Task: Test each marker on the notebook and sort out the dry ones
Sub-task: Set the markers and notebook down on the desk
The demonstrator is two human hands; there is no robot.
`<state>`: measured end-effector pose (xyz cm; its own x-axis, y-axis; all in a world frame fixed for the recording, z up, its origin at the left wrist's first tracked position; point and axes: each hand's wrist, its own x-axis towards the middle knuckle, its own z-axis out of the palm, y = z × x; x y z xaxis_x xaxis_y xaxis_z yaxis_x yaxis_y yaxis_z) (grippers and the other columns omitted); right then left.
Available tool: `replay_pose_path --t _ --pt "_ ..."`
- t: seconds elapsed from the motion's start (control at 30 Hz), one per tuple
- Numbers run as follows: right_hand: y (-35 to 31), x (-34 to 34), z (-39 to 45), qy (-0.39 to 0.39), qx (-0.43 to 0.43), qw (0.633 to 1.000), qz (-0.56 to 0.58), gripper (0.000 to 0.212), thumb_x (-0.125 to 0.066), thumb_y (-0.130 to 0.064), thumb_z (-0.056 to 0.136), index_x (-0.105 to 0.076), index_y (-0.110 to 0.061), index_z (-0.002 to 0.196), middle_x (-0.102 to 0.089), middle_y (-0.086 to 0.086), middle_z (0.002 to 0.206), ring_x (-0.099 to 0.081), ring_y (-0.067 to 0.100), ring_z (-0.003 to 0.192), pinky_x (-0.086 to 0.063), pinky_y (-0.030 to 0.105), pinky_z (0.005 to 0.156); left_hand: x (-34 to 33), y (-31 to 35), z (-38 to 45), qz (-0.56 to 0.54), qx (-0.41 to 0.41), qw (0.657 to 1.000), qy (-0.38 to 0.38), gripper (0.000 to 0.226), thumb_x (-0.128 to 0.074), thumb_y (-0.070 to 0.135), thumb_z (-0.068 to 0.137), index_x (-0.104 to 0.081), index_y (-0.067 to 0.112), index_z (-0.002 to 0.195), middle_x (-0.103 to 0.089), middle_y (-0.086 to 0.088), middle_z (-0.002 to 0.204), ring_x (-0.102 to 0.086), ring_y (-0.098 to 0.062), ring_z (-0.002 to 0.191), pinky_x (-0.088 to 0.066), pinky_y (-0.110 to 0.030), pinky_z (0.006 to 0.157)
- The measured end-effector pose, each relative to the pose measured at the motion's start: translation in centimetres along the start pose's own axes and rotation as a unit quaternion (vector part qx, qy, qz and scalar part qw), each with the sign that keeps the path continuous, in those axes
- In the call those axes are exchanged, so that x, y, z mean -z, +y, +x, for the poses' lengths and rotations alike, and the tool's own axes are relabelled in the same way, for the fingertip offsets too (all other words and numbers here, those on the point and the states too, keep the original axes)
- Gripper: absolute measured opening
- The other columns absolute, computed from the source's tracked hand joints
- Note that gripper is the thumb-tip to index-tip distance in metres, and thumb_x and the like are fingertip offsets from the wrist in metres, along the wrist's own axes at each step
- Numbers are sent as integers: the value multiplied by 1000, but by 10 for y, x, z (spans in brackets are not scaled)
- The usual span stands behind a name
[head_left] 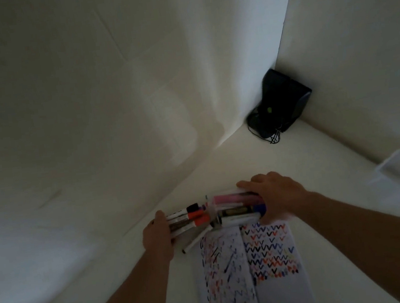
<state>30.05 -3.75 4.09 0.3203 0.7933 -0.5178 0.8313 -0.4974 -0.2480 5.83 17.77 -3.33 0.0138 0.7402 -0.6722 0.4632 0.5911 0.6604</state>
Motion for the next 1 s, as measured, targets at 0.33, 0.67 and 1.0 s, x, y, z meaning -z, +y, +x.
replay_pose_path --t 0.33,0.67,1.0 --pt "31 28 -11 36 7 991 -132 117 -81 -64 72 -4 -44 159 -39 -1 154 -44 23 129 -46 44 104 25 -2 7 0 -59 998 19 30 -67 38 96 -68 23 122 -69 -8 122 -67 -29 105 -56 -46 93" --pt "5 52 -12 79 59 969 -229 112 -82 -54 73 -8 -45 156 -41 6 149 -44 32 127 -42 52 107 -9 3 -76 52 -277 959 -6 26 -59 20 100 -64 36 119 -66 -2 118 -71 -21 95 -62 -39 77" --pt "2 52 -23 87 33 964 -250 112 -82 -56 74 -7 -44 156 -40 9 152 -43 33 131 -41 53 108 -64 -9 -78 195 -263 930 -167 64 -63 28 86 -42 48 143 -44 5 148 -46 -16 133 -43 -49 115"
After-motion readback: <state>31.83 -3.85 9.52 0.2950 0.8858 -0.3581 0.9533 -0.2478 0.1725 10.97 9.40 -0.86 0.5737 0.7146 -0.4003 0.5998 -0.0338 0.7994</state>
